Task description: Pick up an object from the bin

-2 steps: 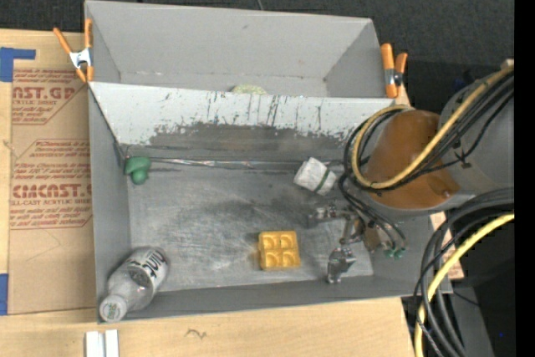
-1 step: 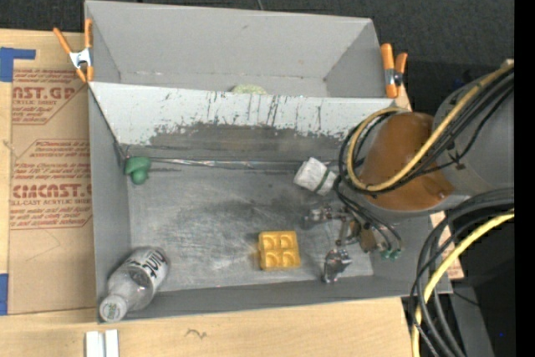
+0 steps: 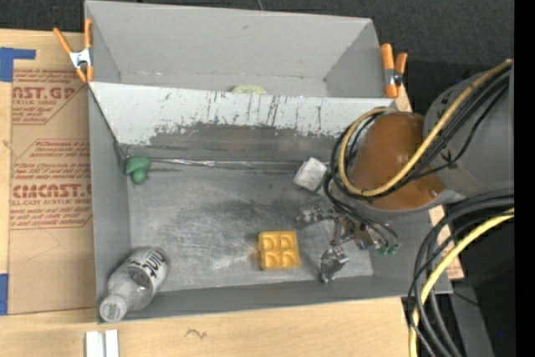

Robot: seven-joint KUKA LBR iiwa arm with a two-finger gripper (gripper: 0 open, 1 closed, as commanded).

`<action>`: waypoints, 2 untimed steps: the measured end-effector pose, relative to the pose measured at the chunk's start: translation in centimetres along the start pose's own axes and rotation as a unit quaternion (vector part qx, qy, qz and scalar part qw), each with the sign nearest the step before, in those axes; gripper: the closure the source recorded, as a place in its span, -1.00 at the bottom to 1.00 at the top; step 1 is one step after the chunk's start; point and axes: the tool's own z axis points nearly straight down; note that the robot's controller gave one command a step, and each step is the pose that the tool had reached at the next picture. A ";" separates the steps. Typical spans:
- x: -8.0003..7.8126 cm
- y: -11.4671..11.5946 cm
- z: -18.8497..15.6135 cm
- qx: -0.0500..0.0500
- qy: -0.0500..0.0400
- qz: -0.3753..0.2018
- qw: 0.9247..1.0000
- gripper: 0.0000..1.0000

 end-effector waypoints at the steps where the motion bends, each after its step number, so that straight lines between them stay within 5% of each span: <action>1: -0.4 2.9 0.0 0.001 -0.002 0.016 1.000 -1.00; 2: -1.0 7.7 -1.0 -0.002 0.002 -0.004 1.000 1.00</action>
Offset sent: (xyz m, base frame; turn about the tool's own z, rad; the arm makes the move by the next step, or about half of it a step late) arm -0.0108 0.0760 0.0108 -0.0075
